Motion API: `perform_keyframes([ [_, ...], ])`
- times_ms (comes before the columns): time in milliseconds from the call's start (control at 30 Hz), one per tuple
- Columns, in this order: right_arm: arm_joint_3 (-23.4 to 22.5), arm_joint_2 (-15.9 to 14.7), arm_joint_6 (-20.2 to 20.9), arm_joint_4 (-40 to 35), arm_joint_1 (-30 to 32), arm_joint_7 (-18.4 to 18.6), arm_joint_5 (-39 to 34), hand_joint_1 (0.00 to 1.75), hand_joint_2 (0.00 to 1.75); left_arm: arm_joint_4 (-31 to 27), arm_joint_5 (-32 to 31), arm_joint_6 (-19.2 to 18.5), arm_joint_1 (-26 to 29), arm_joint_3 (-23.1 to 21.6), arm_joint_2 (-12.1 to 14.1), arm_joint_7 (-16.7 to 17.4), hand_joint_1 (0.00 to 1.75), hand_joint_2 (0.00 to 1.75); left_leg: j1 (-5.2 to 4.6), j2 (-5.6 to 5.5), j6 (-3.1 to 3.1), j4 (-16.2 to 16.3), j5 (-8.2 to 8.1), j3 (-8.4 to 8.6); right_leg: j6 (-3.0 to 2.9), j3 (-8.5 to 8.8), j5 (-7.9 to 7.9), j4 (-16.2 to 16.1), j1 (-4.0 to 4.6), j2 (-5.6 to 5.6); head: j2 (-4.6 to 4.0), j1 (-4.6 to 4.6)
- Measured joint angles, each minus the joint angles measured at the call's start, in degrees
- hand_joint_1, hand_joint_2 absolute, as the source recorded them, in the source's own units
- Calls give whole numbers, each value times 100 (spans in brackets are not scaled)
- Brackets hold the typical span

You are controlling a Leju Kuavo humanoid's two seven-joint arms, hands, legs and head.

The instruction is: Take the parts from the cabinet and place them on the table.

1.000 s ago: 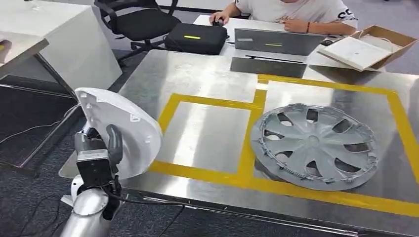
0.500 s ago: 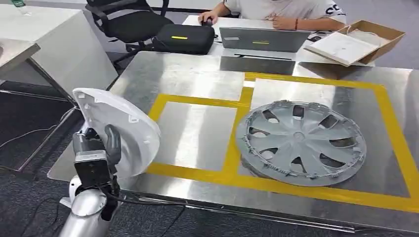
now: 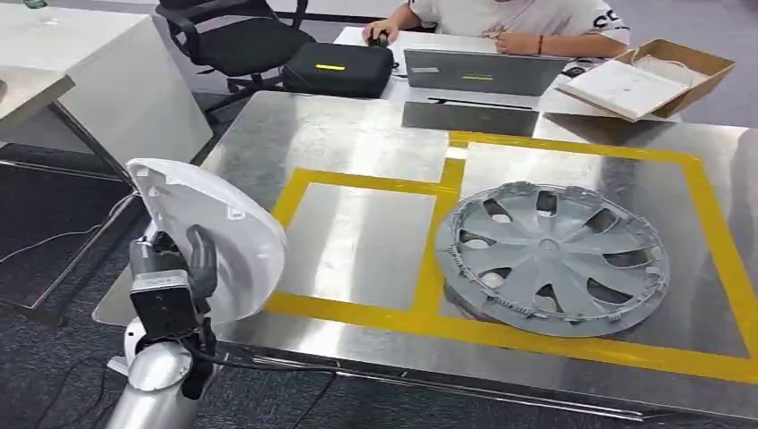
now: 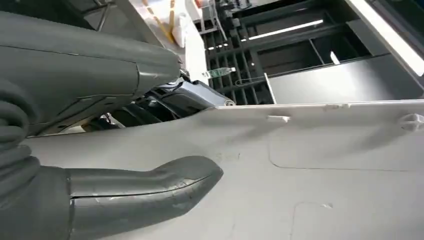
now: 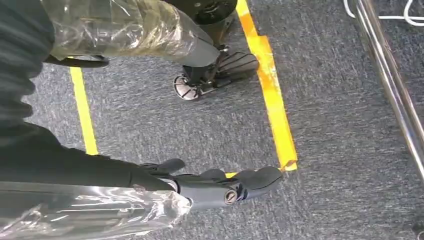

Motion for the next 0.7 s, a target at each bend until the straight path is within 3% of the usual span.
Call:
perform_keyframes([
  [433,-9,0,-15,0,0,2,-65,0,175,35,196,148,1,65,9,87,175,175,-4,0,8,1,-4,0,3,-1,2,-1,-3,0,0,0],
  [700,-24,0,-24,0,2,2,-111,0,175,35,371,339,16,378,59,103,175,175,-3,0,8,1,-4,-1,3,-3,1,-1,-2,0,0,0],
])
